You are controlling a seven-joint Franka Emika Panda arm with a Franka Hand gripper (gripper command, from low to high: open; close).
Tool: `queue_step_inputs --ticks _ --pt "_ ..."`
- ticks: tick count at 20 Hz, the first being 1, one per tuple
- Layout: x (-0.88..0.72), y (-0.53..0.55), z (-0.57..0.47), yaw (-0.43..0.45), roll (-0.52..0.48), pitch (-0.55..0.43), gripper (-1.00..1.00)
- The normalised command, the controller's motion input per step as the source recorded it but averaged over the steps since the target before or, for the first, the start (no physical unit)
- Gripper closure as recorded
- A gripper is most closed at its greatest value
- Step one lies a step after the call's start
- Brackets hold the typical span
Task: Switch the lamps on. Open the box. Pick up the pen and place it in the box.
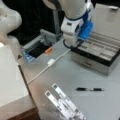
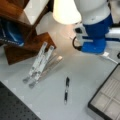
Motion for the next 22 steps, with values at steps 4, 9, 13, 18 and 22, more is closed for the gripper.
queue_step_inputs --ticks 4,9,13,18,22 --pt "0.30 -0.12 0.05 0.141 -0.536 0.014 -1.00" --pt "0.34 -0.23 -0.02 0.188 -0.443 -0.010 -1.00" --pt "0.35 -0.21 -0.02 0.090 -0.259 0.073 -1.00" --pt "0.40 -0.21 0.01 0.051 -0.178 0.136 -1.00" --pt "0.42 -0.17 0.04 0.291 -0.231 0.086 -1.00"
